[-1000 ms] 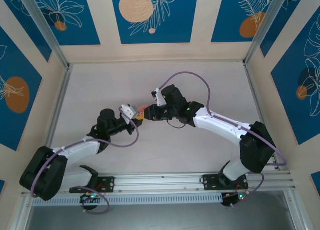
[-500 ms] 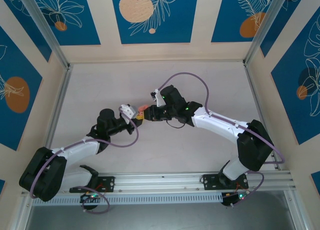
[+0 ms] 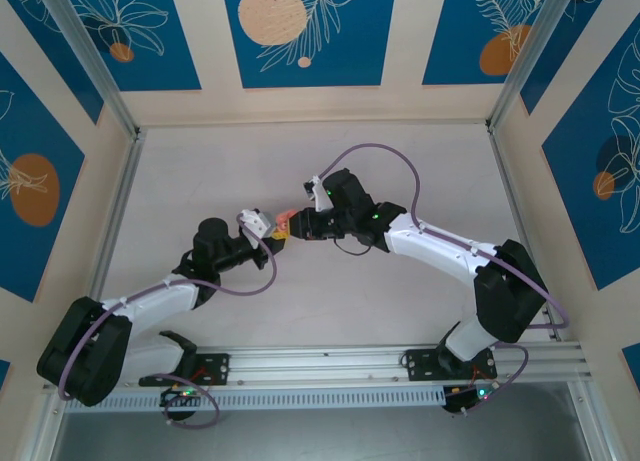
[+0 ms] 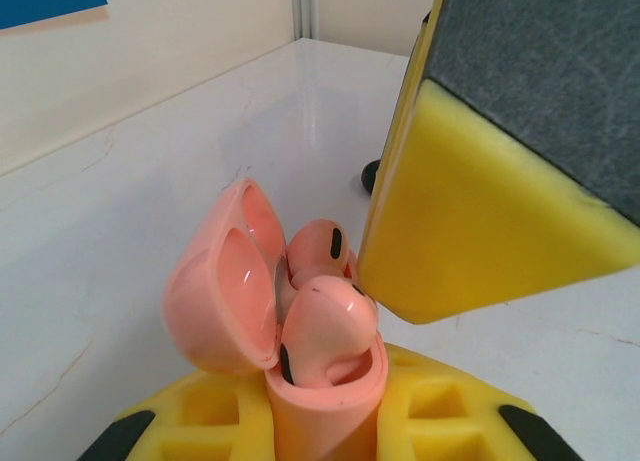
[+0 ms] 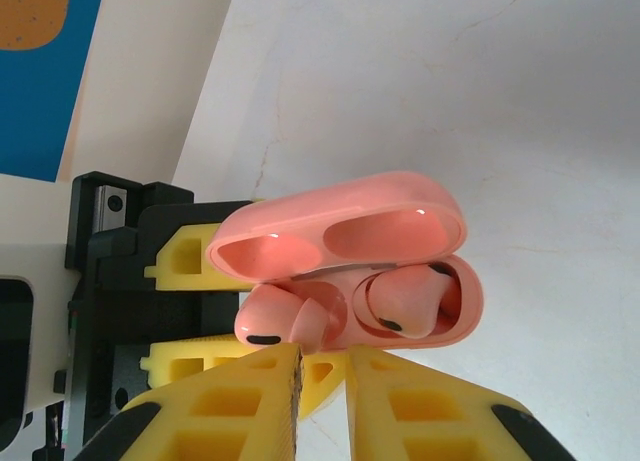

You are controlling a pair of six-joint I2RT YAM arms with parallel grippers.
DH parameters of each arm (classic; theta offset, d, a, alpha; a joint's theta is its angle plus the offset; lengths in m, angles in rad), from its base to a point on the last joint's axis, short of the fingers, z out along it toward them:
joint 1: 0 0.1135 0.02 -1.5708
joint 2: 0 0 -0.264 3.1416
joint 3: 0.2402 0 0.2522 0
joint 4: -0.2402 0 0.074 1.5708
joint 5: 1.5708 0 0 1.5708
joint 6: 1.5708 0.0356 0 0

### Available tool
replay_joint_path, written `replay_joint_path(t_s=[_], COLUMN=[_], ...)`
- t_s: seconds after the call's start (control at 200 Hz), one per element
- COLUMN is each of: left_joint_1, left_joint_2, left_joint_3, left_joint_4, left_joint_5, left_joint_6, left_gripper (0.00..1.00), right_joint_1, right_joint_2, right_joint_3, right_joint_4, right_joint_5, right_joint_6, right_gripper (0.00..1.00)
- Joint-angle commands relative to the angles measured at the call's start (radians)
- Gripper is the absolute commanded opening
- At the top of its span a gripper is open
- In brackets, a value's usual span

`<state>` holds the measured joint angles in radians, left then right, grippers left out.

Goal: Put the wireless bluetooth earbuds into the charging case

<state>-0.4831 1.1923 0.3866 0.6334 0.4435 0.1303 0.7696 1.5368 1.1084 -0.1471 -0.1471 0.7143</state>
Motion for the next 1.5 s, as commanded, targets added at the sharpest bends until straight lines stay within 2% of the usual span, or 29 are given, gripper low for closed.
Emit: replay_joint_path(t_s=[0.0, 0.255, 0.6, 1.495], left_joint_1=[-0.016, -0.015, -0.015, -0.015], left_joint_2=[-0.022, -0.022, -0.01, -0.013], left_joint_3=[0.028, 0.027, 0.025, 0.023], left_joint_4=[0.001, -0.001, 0.01, 0.018], left_joint_5=[0.018, 0.017, 0.018, 0.038], left_joint_6=[-0.003, -0.002, -0.003, -0.007], left_gripper=[0.17, 0.17, 0.17, 0.17], right_joint_1=[-0.007, -0.01, -0.007, 0.007], right_joint_2=[-0.003, -0.005, -0.096, 0.036], right_joint_3=[0.008, 0.007, -0.026, 0.036], right_joint_4=[0.01, 0.02, 0.027, 0.052], right_joint_5=[0.012, 0.005, -0.012, -0.08], right_joint_6=[0.011, 0.01, -0.021, -0.012], right_gripper=[0.21, 0.21, 0.21, 0.2])
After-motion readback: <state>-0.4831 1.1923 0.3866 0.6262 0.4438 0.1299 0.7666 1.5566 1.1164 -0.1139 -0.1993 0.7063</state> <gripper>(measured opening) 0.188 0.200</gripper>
